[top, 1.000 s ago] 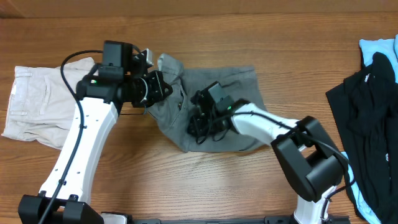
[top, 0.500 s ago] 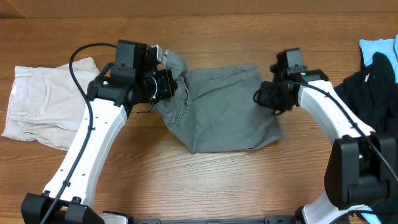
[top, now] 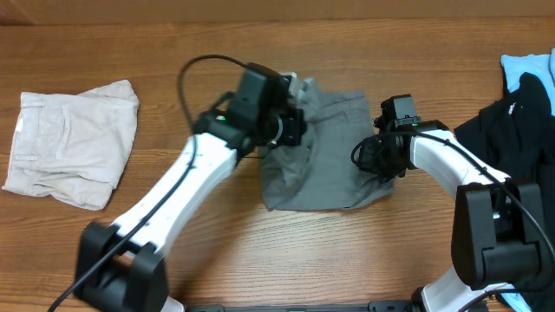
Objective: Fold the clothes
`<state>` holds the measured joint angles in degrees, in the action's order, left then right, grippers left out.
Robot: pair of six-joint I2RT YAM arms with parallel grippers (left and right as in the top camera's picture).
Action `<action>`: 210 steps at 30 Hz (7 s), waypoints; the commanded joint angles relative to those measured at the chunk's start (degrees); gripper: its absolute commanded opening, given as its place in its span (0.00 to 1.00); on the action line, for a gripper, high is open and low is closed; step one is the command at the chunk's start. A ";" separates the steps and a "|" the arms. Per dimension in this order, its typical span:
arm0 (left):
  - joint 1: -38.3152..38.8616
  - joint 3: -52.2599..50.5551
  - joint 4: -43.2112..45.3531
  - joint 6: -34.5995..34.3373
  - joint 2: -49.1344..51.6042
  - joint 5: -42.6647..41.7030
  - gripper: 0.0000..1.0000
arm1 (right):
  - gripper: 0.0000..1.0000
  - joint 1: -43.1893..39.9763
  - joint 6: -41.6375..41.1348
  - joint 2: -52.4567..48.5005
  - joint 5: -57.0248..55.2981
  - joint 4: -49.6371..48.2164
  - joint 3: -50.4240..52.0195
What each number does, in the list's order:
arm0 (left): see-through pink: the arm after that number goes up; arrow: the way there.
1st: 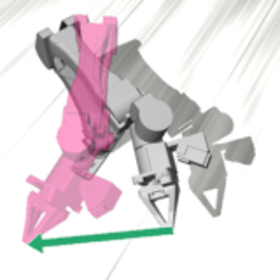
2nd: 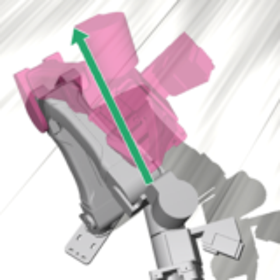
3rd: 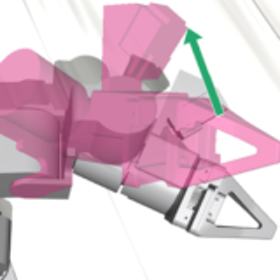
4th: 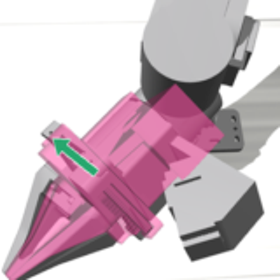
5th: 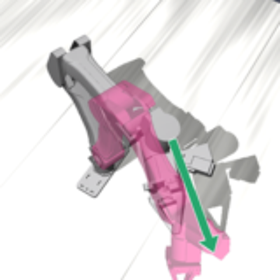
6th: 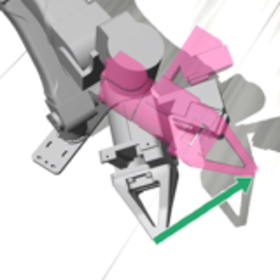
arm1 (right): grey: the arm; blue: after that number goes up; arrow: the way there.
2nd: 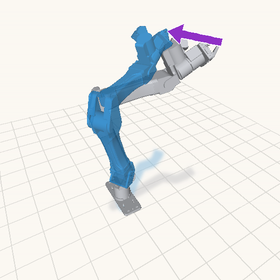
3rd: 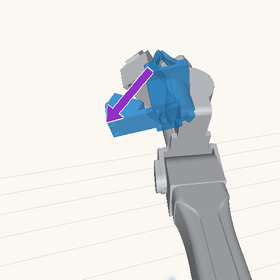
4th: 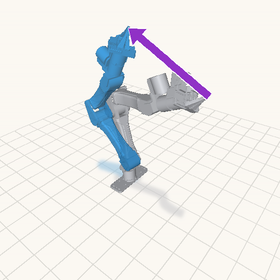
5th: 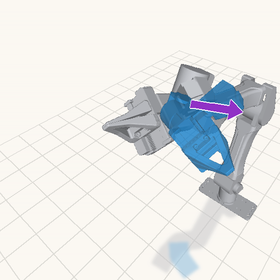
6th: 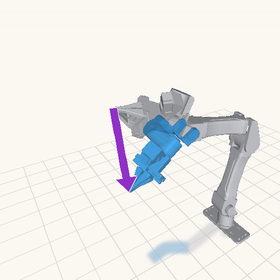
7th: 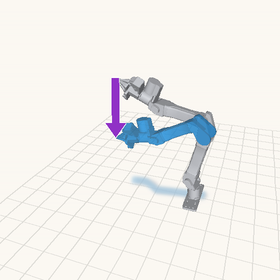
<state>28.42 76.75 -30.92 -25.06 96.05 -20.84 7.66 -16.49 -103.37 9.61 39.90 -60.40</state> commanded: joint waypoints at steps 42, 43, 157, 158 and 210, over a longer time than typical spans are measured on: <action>-7.02 3.23 26.64 1.73 25.66 2.84 0.69 | 0.65 5.77 10.14 4.28 14.93 19.74 -12.61; -7.02 3.23 26.64 1.75 25.79 2.84 0.69 | 0.65 5.77 8.94 3.37 13.46 20.11 -11.69; -31.23 5.07 -10.84 3.32 2.01 30.18 0.04 | 0.94 -2.14 -7.30 12.72 -12.94 15.08 -6.58; -32.28 5.07 -10.67 4.02 1.51 30.23 0.04 | 0.94 -2.19 -7.32 12.72 -12.94 15.13 -6.58; -64.00 5.07 5.49 11.41 1.01 24.57 0.78 | 0.98 -2.16 -7.32 12.72 -12.24 16.33 -6.58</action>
<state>-35.77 81.06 -25.67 -14.39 97.21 7.62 5.93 -23.97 -91.39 -2.90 56.53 -66.08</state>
